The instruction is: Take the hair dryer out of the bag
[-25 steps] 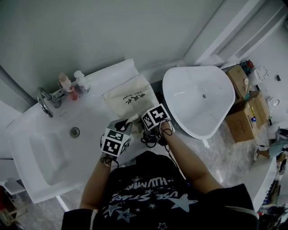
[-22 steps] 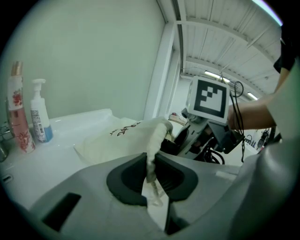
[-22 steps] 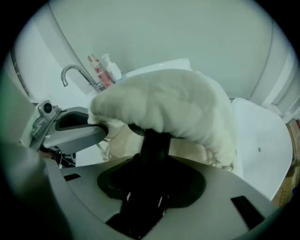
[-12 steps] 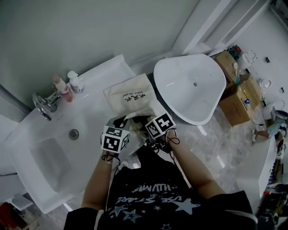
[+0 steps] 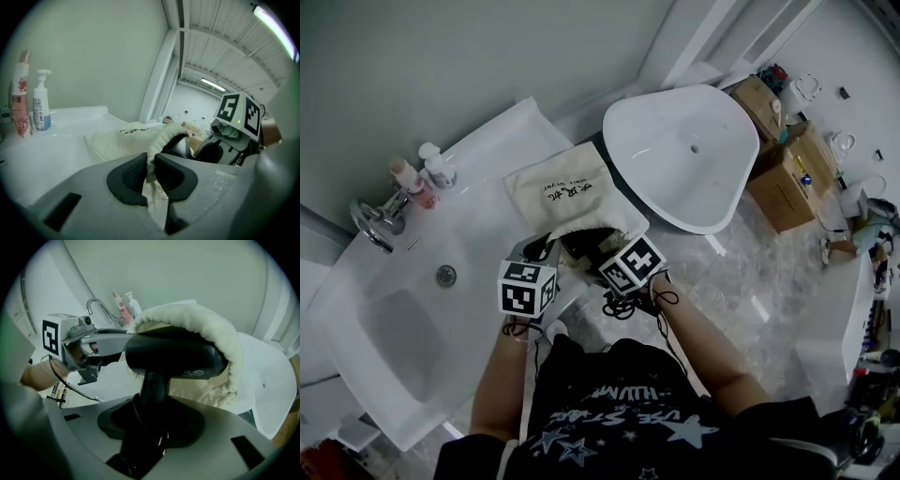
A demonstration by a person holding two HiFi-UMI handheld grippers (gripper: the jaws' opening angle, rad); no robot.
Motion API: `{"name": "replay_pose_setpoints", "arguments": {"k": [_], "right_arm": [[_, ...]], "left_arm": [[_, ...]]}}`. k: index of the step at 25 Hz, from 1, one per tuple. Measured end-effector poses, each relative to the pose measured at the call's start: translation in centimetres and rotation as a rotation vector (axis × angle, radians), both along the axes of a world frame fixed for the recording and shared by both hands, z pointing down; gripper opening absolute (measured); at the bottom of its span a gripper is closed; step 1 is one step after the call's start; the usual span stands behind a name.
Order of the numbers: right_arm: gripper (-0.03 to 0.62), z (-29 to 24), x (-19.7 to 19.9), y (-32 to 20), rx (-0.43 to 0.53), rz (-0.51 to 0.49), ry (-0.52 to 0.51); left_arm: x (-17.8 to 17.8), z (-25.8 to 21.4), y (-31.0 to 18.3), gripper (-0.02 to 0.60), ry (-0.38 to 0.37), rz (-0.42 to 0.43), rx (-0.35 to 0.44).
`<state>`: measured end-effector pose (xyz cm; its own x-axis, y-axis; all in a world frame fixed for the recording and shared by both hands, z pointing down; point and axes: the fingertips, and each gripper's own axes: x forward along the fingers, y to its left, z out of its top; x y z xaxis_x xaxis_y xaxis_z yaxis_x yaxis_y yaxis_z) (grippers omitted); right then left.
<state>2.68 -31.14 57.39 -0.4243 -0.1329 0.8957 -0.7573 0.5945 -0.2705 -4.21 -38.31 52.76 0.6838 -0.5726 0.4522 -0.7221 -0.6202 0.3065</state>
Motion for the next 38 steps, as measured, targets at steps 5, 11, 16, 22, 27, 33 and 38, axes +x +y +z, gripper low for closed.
{"name": "replay_pose_setpoints", "arguments": {"k": [5,11,16,22,27,33,38], "right_arm": [[0.166,0.5,0.7,2.2,0.0,-0.125,0.012],[0.166,0.0,1.1,5.8,0.007,-0.177,-0.011],[0.166,-1.6,1.3,8.5,0.036,-0.143,-0.113],[0.166,-4.0,3.3,11.7,0.114,-0.078,-0.191],[0.166,-6.7,5.5,14.6,0.207,-0.019,-0.263],[0.166,-9.4,7.5,18.8,0.29,0.035,-0.372],[0.166,-11.1,9.5,22.5,0.388,0.084,-0.4]], "left_arm": [[-0.1,0.0,0.5,0.052,-0.032,-0.002,0.009],[0.3,0.1,0.9,0.052,-0.094,-0.029,0.013],[0.4,0.4,1.6,0.054,-0.154,-0.046,0.021],[0.7,-0.6,3.9,0.19,-0.204,-0.09,0.044],[1.1,-3.1,7.8,0.239,-0.221,-0.154,0.106],[1.6,-7.1,15.2,0.239,-0.216,-0.227,0.204],[2.2,-9.9,23.0,0.239,-0.169,-0.284,0.266]]}}
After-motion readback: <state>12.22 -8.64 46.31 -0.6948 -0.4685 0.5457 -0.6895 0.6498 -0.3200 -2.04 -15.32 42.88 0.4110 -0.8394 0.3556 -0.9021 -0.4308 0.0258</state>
